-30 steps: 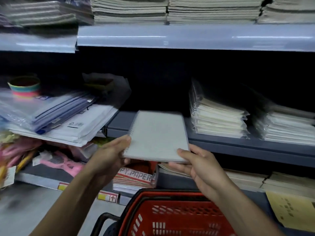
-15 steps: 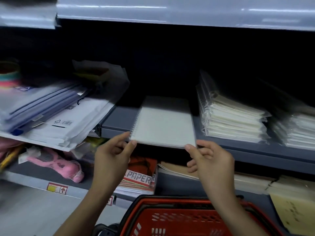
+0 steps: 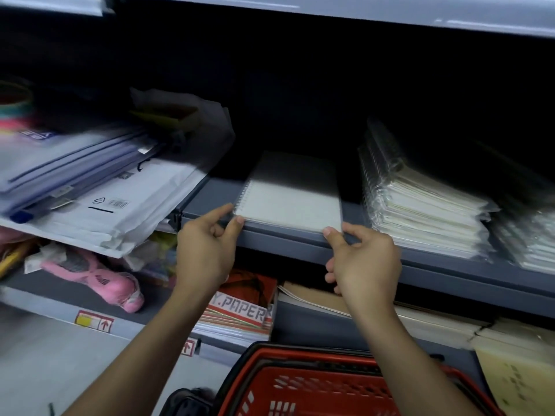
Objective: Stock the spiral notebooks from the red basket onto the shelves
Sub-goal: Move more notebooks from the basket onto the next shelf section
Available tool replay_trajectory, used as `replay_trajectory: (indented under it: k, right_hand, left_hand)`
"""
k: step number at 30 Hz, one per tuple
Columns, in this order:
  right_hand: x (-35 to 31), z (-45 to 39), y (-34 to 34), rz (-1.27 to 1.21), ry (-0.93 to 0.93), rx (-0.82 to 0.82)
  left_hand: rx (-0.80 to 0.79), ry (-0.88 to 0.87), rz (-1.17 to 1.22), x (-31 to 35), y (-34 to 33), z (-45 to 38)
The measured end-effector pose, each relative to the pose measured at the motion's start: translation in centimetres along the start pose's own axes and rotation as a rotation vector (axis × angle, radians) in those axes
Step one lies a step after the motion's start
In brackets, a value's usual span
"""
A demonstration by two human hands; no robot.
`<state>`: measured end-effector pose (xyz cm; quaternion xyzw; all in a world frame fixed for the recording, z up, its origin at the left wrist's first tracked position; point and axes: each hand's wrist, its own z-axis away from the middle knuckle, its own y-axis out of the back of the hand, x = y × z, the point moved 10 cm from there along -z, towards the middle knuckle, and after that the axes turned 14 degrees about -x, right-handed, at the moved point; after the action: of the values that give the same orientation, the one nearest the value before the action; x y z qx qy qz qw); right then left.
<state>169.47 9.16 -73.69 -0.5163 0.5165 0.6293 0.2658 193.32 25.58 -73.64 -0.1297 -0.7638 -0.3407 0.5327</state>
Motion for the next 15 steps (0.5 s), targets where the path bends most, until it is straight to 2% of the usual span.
replay_trajectory:
  k: [3,8,12,15]
  right_hand:
    - [-0.3,0.6,-0.1,-0.019,0.04,0.003]
    - [-0.9,2.8,0.4,-0.189,0.092,-0.071]
    - [-0.5,5.4,2.4,-0.159,0.134,-0.114]
    - [2.0,7.5,3.2,-0.104,0.126,-0.163]
  left_hand:
    - [-0.022,-0.021,0.008,0.2,-0.2,0.6]
    - [-0.075,-0.076,0.099,1.1,-0.9,3.1]
    - [-0.148,-0.066,0.19,1.0,-2.4,6.6]
    - [-0.271,0.005,0.171,-0.8,-5.5,9.4]
